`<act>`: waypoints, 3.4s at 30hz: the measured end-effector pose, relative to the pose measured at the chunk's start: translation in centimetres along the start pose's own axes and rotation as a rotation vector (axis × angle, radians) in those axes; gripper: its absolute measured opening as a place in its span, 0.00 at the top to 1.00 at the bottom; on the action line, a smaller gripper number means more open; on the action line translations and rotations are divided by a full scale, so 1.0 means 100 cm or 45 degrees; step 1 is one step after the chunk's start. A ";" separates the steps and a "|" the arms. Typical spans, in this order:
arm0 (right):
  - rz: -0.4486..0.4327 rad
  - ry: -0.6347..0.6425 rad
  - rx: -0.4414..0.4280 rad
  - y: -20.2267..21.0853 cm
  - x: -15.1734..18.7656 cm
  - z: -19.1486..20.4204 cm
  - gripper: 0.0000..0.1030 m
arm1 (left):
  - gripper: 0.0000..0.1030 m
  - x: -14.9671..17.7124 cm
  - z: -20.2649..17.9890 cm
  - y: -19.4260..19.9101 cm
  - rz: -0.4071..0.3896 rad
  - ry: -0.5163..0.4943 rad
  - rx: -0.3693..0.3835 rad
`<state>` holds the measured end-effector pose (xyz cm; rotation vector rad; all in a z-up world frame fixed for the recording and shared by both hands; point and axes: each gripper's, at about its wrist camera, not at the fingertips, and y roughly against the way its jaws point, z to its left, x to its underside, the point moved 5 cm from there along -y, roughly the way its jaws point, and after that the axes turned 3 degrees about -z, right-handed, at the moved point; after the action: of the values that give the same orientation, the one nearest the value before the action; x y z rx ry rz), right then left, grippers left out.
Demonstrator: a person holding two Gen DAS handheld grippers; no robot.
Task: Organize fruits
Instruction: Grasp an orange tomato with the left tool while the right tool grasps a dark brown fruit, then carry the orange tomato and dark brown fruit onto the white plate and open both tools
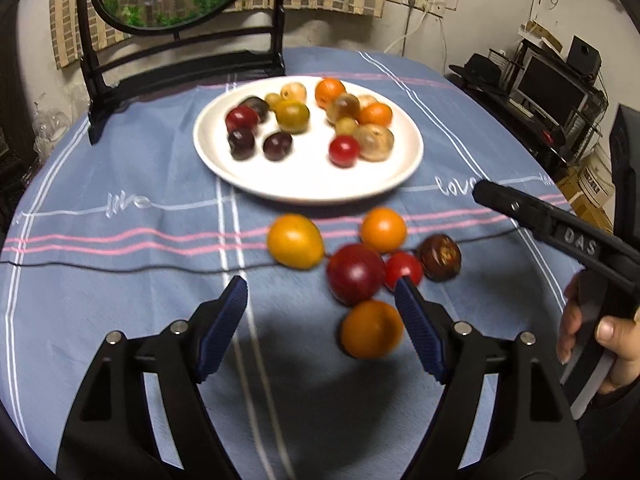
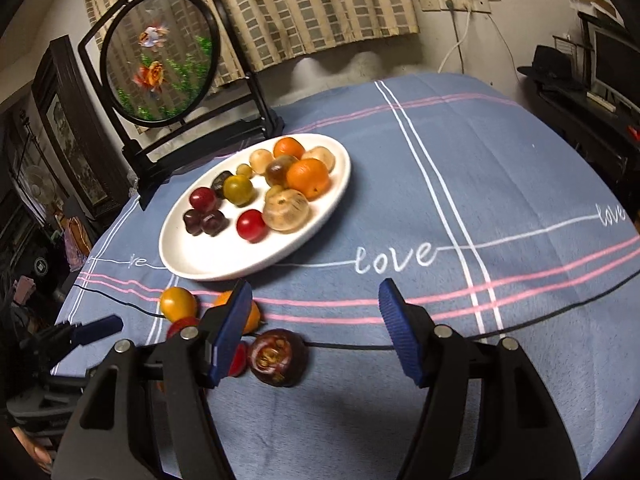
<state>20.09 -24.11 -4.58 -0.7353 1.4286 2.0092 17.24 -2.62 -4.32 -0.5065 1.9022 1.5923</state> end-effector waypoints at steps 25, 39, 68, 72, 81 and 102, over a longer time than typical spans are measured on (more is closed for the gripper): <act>0.061 0.196 -0.027 -0.001 0.011 0.028 0.36 | 0.62 0.027 -0.022 -0.032 0.111 -0.072 0.086; 0.296 0.543 0.044 -0.019 0.053 0.046 0.36 | 0.62 0.030 -0.015 -0.030 0.120 -0.049 0.104; 0.192 0.390 0.037 -0.022 0.034 0.041 0.59 | 0.62 0.032 -0.019 -0.020 0.113 -0.064 0.101; 0.150 0.359 0.003 -0.013 0.027 0.041 0.59 | 0.62 0.033 -0.023 -0.007 0.086 -0.096 0.082; 0.102 0.300 -0.038 -0.006 0.019 0.040 0.59 | 0.62 0.013 -0.010 0.012 0.036 -0.073 0.065; 0.032 0.310 -0.041 -0.060 -0.063 0.078 0.58 | 0.62 -0.096 0.029 -0.033 -0.036 -0.043 0.025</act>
<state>27.84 -15.89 -1.74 -1.0097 1.5496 2.0199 27.12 -1.27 -0.74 -0.4931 1.8763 1.5529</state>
